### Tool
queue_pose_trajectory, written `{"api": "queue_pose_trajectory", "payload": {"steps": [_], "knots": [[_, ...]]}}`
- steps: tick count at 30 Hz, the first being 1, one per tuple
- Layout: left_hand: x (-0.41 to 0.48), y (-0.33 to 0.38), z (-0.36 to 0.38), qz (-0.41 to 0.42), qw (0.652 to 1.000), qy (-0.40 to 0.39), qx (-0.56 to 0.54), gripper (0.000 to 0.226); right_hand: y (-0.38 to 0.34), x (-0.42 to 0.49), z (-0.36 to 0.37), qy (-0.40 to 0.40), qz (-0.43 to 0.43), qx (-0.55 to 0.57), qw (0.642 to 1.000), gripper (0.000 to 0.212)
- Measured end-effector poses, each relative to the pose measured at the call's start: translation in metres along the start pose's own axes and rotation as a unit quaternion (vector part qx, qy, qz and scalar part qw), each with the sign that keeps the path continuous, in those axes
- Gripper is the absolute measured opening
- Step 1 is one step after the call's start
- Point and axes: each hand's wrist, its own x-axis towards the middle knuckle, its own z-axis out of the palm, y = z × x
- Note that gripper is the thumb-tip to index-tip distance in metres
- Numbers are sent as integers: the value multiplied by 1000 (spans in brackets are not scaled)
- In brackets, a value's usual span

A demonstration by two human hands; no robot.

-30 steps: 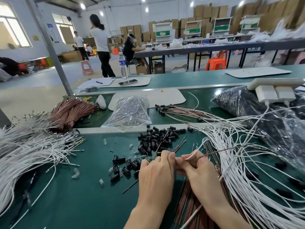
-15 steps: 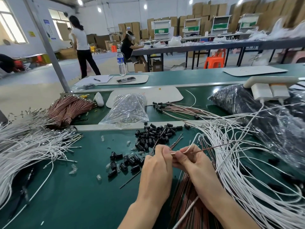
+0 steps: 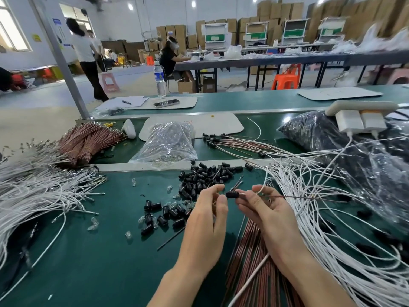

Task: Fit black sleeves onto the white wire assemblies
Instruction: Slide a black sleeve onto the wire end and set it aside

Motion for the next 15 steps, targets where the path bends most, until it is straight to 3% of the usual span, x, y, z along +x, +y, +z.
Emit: {"api": "queue_pose_trajectory", "payload": {"steps": [9,15], "knots": [[1,0,-4,51,999,12,4,16,-3,-4,1,-31,-12,-31,999,32],[-3,2,-25,62,995,77,-3,16,-25,-3,-11,-1,10,102,995,15]]}}
